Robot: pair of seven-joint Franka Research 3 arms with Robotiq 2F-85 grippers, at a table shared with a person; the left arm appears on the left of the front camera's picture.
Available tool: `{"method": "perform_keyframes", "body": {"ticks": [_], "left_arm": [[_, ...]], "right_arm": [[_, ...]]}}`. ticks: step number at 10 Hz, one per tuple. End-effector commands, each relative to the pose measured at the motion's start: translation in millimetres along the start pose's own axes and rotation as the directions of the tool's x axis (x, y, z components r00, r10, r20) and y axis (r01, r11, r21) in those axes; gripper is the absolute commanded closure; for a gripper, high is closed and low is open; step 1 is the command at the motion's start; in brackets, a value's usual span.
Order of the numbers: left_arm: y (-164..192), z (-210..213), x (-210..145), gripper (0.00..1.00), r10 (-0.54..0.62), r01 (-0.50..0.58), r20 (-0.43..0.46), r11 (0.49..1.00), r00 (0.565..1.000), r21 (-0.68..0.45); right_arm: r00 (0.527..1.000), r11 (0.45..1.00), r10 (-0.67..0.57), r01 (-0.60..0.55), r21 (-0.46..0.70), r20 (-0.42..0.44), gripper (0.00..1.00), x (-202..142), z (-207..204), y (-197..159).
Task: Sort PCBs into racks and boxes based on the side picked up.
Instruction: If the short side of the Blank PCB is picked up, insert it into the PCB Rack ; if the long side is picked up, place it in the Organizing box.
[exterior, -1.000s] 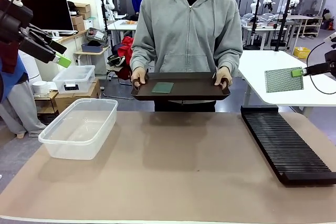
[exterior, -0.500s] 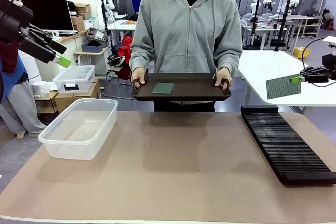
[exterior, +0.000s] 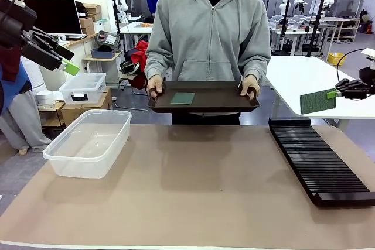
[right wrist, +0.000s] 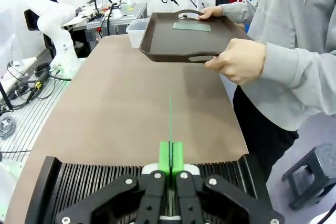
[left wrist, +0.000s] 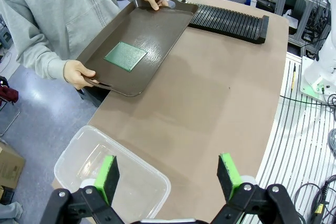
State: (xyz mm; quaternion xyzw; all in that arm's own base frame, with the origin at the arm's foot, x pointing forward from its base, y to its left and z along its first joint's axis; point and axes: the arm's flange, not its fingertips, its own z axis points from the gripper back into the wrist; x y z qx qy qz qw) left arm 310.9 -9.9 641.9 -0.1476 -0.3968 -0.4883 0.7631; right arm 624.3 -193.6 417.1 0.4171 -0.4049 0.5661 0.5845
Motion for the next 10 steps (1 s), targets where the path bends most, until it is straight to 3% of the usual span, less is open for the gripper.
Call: {"method": "perform_keyframes", "body": {"ticks": [1,4,5,10], "left_arm": [[1,-1,0,0.00,0.001,-0.001,0.001,1.000,1.000,0.000],[1,-1,0,0.00,0.001,-0.001,0.001,1.000,1.000,0.000],[1,-1,0,0.00,0.001,-0.001,0.001,1.000,1.000,0.000],[1,-1,0,0.00,0.001,-0.001,0.001,1.000,1.000,0.000]], "right_arm": [[0.999,0.999,0.020,-0.021,-0.024,-0.026,0.98,9,-1,4],[1.000,0.996,0.011,-0.009,0.090,-0.018,0.98,-11,-2,-11],[0.997,0.992,0.063,-0.058,0.115,-0.041,0.98,-18,-11,-13],[0.983,0.977,0.094,-0.060,0.206,-0.161,0.98,-44,-21,-31]]}}
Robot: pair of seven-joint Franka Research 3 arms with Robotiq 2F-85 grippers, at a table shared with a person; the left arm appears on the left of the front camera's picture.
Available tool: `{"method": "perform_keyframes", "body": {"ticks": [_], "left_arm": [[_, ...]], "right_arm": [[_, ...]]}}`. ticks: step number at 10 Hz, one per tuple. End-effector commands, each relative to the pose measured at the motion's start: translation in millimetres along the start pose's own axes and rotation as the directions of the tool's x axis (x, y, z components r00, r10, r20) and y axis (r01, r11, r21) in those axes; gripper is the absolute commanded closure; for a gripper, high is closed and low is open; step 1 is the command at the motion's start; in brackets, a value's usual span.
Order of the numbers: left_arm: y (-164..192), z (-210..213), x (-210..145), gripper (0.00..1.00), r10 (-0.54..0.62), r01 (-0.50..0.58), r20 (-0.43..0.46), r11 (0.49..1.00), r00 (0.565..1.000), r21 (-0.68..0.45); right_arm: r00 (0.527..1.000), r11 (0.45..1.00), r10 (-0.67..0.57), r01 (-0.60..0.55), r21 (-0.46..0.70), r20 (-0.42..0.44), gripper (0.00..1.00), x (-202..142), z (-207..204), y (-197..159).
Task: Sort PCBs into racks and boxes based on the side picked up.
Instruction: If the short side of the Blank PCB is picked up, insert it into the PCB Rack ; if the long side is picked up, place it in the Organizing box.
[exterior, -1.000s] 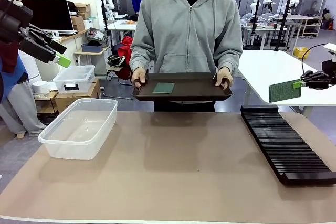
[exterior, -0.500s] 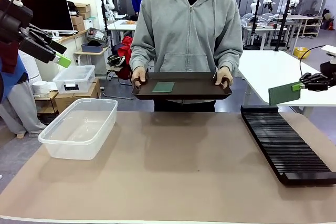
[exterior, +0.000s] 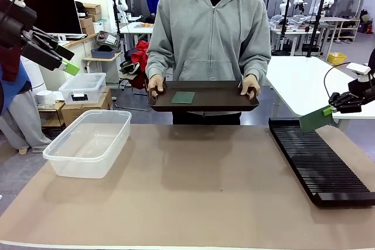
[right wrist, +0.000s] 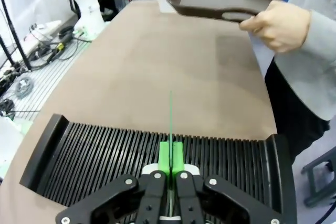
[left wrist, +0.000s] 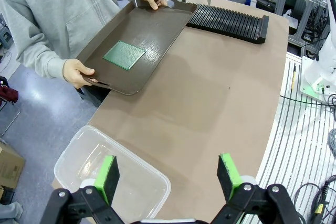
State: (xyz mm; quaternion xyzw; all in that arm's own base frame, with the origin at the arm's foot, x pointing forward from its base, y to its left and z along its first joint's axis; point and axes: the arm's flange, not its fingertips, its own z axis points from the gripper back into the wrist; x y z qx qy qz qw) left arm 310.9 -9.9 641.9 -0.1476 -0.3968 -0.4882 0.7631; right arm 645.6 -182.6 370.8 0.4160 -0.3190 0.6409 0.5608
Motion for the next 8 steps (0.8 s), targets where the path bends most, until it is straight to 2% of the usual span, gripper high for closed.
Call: {"method": "perform_keyframes", "body": {"ticks": [1,8], "left_arm": [[1,-1,0,0.00,0.001,-0.001,0.001,1.000,1.000,0.000],[1,-1,0,0.00,0.001,-0.001,0.001,1.000,1.000,0.000]], "right_arm": [[0.999,0.999,0.034,-0.033,0.029,-0.034,0.98,-11,-1,-9],[0.999,0.996,0.043,-0.041,0.077,-0.021,0.98,-26,-29,-19]]}}
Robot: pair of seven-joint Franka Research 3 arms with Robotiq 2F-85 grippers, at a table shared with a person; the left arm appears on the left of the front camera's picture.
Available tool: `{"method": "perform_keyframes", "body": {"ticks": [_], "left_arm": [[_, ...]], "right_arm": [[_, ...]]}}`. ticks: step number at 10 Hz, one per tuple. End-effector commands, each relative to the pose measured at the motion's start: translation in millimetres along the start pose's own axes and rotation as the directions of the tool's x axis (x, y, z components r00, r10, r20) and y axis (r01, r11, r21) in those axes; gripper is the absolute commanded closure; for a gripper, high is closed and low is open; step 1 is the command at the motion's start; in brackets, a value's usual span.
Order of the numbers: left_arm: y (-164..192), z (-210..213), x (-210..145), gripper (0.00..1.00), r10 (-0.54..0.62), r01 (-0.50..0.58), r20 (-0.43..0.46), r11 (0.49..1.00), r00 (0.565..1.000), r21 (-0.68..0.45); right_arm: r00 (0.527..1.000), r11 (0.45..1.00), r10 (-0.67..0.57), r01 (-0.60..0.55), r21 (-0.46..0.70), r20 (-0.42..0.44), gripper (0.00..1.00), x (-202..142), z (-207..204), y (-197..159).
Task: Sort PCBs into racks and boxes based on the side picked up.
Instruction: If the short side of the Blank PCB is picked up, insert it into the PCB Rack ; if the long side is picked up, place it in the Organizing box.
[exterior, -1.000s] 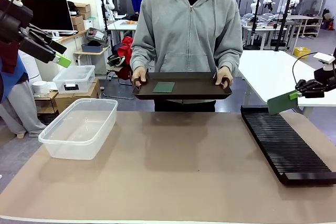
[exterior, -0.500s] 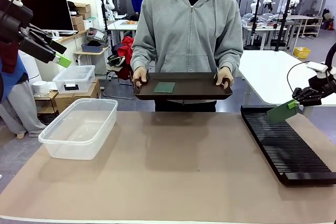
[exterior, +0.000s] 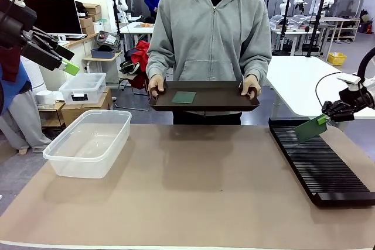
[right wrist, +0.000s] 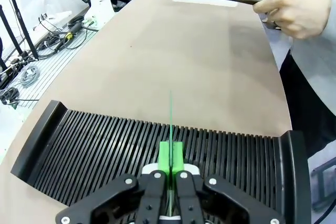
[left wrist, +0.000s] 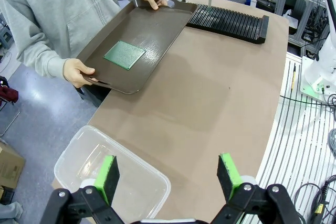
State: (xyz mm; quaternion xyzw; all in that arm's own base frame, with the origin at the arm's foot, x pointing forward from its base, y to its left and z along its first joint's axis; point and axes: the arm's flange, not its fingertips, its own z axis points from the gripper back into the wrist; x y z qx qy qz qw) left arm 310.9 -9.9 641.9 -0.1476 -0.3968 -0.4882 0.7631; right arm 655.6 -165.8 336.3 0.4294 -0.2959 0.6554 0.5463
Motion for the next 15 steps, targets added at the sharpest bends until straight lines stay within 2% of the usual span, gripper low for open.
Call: {"method": "perform_keyframes", "body": {"ticks": [1,12,15], "left_arm": [[1,-1,0,0.00,0.001,-0.001,0.001,1.000,1.000,0.000],[1,-1,0,0.00,0.001,-0.001,0.001,1.000,1.000,0.000],[1,-1,0,0.00,0.001,-0.001,0.001,1.000,1.000,0.000]], "right_arm": [[0.999,0.999,0.038,-0.038,-0.012,-0.024,0.98,-4,-6,-8],[0.993,0.989,0.094,-0.101,-0.105,-0.067,0.98,-21,-22,-16],[0.996,0.993,0.090,-0.090,-0.071,-0.008,0.98,-25,-25,-11]]}}
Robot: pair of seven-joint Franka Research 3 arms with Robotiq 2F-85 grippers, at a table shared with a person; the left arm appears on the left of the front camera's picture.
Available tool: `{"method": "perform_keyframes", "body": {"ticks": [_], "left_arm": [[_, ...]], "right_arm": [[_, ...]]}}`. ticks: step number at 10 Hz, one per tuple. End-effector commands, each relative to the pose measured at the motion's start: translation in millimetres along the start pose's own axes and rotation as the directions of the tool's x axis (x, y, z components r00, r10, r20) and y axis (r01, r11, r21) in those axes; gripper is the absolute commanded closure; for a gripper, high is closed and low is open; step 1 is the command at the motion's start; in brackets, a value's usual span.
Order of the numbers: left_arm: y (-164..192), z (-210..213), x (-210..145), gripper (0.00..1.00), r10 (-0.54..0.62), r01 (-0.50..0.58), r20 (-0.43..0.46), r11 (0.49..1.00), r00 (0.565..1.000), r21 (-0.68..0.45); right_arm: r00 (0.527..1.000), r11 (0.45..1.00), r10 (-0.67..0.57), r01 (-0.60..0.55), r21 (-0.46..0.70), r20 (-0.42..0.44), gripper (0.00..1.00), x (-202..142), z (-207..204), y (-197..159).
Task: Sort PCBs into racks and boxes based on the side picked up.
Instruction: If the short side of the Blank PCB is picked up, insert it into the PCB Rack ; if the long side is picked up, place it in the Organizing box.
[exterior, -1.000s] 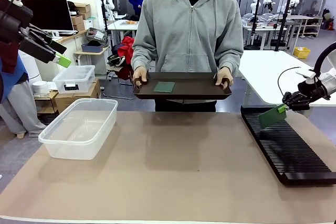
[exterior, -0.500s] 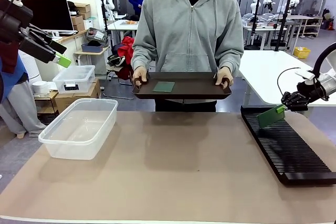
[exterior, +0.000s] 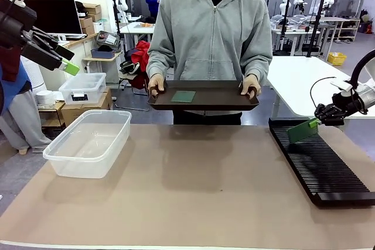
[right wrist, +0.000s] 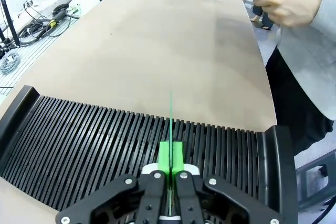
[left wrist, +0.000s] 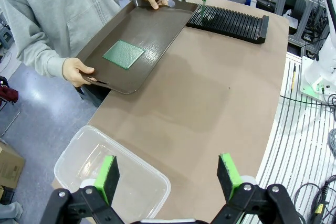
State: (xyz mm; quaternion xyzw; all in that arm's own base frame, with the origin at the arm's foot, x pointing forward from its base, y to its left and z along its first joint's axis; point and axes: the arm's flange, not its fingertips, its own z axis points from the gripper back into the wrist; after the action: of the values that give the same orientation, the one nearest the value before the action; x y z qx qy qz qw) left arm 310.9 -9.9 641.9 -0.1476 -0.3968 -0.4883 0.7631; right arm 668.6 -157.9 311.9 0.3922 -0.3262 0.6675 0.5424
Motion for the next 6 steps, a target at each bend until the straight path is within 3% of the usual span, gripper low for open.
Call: {"method": "perform_keyframes", "body": {"ticks": [1,4,5,6], "left_arm": [[1,-1,0,0.00,0.001,-0.001,0.001,1.000,1.000,0.000],[1,-1,0,0.00,0.001,-0.001,0.001,1.000,1.000,0.000],[1,-1,0,0.00,0.001,-0.001,0.001,1.000,1.000,0.000],[1,-1,0,0.00,0.001,-0.001,0.001,1.000,1.000,0.000]], "right_arm": [[0.999,1.000,0.017,-0.017,-0.012,0.042,0.98,-8,-11,10],[0.995,1.000,-0.011,0.014,-0.022,0.104,0.98,-24,-14,17],[0.999,1.000,-0.007,0.008,-0.023,0.045,0.98,-12,-1,8],[0.999,1.000,-0.007,0.008,-0.023,0.045,0.98,-12,-1,8]]}}
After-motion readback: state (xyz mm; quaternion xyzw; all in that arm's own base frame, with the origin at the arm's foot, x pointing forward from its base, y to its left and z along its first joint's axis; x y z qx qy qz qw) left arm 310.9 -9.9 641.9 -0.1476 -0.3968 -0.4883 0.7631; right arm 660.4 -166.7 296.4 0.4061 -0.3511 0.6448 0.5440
